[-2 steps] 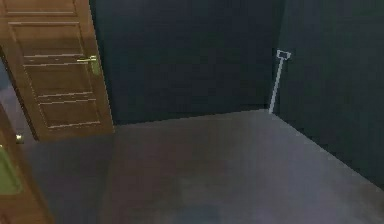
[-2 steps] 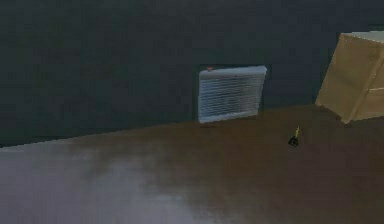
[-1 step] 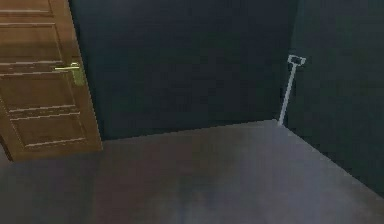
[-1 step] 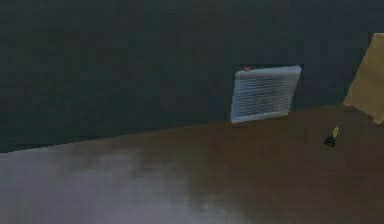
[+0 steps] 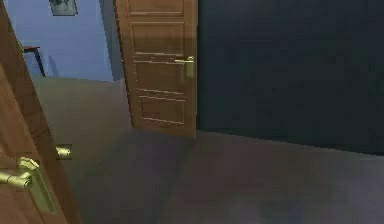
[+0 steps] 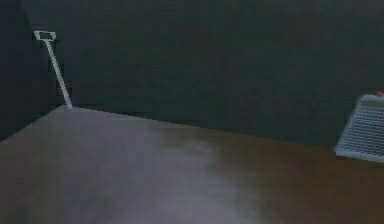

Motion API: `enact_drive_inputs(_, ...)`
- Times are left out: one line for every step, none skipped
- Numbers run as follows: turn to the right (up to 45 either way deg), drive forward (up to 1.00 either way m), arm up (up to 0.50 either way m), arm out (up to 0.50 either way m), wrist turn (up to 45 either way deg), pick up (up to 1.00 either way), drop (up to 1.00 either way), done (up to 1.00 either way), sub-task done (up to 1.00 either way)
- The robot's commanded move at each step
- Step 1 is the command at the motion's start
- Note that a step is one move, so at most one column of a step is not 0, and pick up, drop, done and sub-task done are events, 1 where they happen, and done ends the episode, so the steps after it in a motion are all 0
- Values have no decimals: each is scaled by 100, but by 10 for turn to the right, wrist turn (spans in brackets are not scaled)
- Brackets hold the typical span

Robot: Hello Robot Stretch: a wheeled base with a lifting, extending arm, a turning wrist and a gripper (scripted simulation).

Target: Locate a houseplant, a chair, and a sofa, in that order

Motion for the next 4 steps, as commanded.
enact_drive_inputs(0, 100, 0, 0, 0, 0, 0, 0, 0)
enact_drive_inputs(-360, 0, 0, 0, 0, 0, 0, 0, 0)
enact_drive_inputs(0, 5, 0, 0, 0, 0, 0, 0, 0)
enact_drive_inputs(-360, 0, 0, 0, 0, 0, 0, 0, 0)
